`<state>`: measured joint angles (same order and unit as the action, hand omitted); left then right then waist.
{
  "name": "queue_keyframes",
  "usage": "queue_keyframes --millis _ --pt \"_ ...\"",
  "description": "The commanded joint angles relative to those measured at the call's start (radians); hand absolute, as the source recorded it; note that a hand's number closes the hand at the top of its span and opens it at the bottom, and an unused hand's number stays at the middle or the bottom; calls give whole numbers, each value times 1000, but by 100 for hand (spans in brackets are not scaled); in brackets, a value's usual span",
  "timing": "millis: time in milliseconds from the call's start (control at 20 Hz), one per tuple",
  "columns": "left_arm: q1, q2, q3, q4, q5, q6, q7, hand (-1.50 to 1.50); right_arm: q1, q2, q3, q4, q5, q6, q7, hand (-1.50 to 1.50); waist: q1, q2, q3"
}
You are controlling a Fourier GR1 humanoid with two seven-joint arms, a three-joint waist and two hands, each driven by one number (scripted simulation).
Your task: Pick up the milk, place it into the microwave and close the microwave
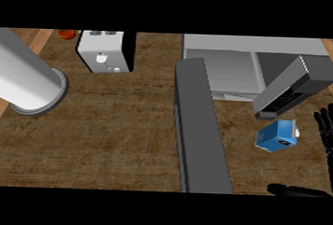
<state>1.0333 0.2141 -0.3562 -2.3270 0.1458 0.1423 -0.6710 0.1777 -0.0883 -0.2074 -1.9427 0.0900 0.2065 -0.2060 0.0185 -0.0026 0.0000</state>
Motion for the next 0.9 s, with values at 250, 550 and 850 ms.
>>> queue_keyframes --millis 250,550,850 --pt "88 31 38 -13 56 -37 -74 -150 -141 -37 -62 347 98 -76 -161 -150 2 2 1" --pt "104 49 56 -47 73 -45 -62 -150 -199 -79 -106 431 96 -99 -148 -150 -7 2 0" --pt "155 56 62 5 82 -98 -163 -150 -254 -122 -134 660 99 -92 -313 -150 -2 2 1"
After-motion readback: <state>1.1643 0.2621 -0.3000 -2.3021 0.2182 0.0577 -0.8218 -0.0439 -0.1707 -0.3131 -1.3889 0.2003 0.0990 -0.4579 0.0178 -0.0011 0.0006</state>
